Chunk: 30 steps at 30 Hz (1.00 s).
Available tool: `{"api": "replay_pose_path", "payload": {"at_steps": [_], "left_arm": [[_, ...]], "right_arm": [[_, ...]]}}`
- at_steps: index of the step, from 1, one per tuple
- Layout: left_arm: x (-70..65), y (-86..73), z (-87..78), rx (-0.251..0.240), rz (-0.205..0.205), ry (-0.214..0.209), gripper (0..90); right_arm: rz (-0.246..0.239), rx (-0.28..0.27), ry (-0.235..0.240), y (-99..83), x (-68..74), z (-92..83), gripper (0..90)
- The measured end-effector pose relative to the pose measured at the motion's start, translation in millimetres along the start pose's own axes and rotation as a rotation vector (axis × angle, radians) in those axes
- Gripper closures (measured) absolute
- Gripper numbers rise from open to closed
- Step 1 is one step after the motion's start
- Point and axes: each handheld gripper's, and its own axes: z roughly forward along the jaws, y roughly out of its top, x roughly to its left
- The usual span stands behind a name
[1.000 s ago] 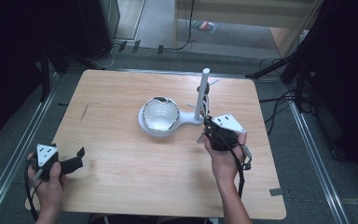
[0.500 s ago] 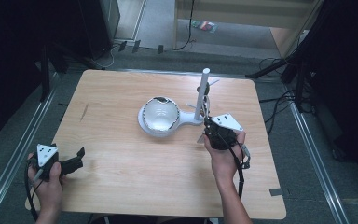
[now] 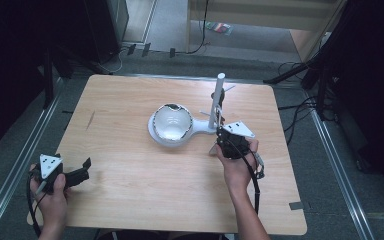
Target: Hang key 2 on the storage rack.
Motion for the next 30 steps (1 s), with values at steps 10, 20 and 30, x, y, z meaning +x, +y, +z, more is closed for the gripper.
{"api": "replay_pose_path", "payload": {"at_steps": [10, 20, 30], "left_arm": [[-0.1, -0.1, 0.0, 0.002, 0.0, -0.002, 0.2], [0.0, 0.1, 0.0, 0.006, 0.002, -0.003, 0.2], [-0.8, 0.8, 1.6, 0.014, 0.002, -0.004, 0.2]], "right_arm": [[0.027, 0.028, 0.036, -3.6, -5.5, 9.7, 79.6], [0.03, 0.021, 0.043, -7.6, -9.2, 7.4, 65.9], [0.051, -0.002, 0.028, -13.4, -13.7, -0.8, 21.9]]}}
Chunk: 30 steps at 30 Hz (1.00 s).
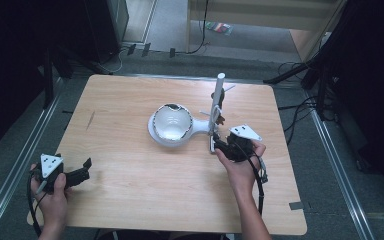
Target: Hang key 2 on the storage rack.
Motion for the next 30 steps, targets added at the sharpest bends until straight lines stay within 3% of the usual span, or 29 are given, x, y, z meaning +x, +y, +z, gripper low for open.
{"api": "replay_pose_path", "payload": {"at_steps": [3, 4, 9, 14, 30], "left_arm": [[-0.3, 0.2, 0.6, 0.0, 0.001, -0.003, 0.2], [-0.3, 0.3, 0.5, 0.001, 0.002, -0.002, 0.2], [0.5, 0.4, 0.5, 0.002, -0.003, -0.008, 0.2], [0.6, 0.4, 0.7, 0.003, -0.004, -0.008, 0.2], [0.8, 0.6, 1.1, 0.003, -0.01, -0.008, 0.2]], "right_arm": [[0.003, 0.011, -0.044, -0.6, 0.1, -1.5, 2.9], [0.031, 0.012, -0.04, -1.5, -1.5, -2.5, 0.0], [0.028, 0.002, -0.041, -11.7, -5.6, -5.8, 0.0], [0.036, -0.024, -0.012, -19.6, -11.5, -13.8, 0.0], [0.057, -0.036, -0.052, -37.4, -31.1, -30.8, 0.0]]}}
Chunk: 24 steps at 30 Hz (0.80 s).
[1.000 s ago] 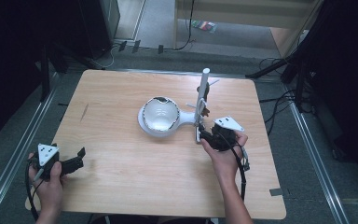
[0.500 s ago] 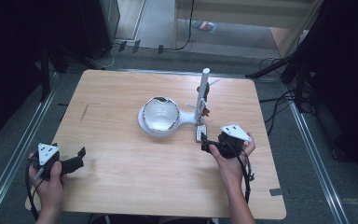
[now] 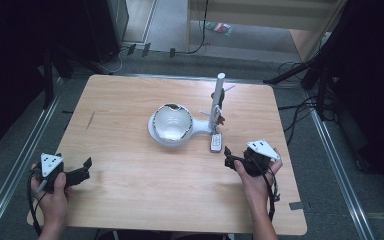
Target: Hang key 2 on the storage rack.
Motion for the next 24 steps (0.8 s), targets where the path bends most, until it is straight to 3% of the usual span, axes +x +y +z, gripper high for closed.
{"api": "replay_pose_path", "payload": {"at_steps": [8, 24], "left_arm": [[0.3, 0.0, 0.0, 0.0, -0.004, -0.002, 0.2], [1.3, -0.1, -0.4, -0.001, -0.011, 0.002, 0.2]], "right_arm": [[-0.003, -0.011, -0.016, -7.0, -8.0, -7.2, 0.0], [0.034, -0.007, -0.048, -22.0, -30.3, -27.2, 0.0]]}}
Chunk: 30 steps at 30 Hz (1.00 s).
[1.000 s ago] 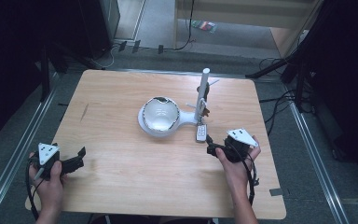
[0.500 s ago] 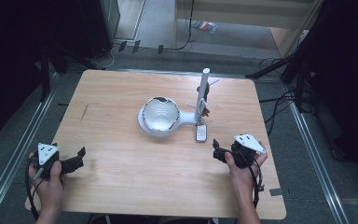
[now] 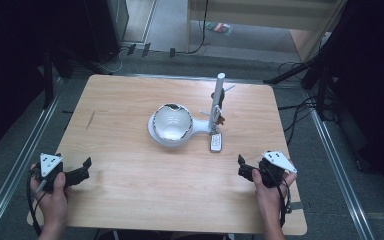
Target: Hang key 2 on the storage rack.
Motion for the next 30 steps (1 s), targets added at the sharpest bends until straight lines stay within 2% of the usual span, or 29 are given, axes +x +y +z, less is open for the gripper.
{"api": "replay_pose_path", "payload": {"at_steps": [6, 14, 24, 30], "left_arm": [[0.3, -0.1, 0.0, -0.003, -0.002, 0.001, 0.2], [0.3, -0.1, -0.1, -0.004, -0.006, 0.001, 0.2], [1.1, -0.2, -0.2, -0.004, -0.014, -0.002, 0.2], [1.7, 0.0, -0.4, -0.001, -0.018, -0.006, 0.2]], "right_arm": [[0.017, 0.006, -0.004, -5.7, -9.8, -6.7, 0.0], [0.037, -0.015, -0.013, -12.9, -23.8, -17.7, 0.0], [0.03, -0.013, -0.048, -25.5, -38.0, -30.0, 0.0], [0.049, 0.001, -0.063, -34.5, -49.3, -36.2, 0.0]]}}
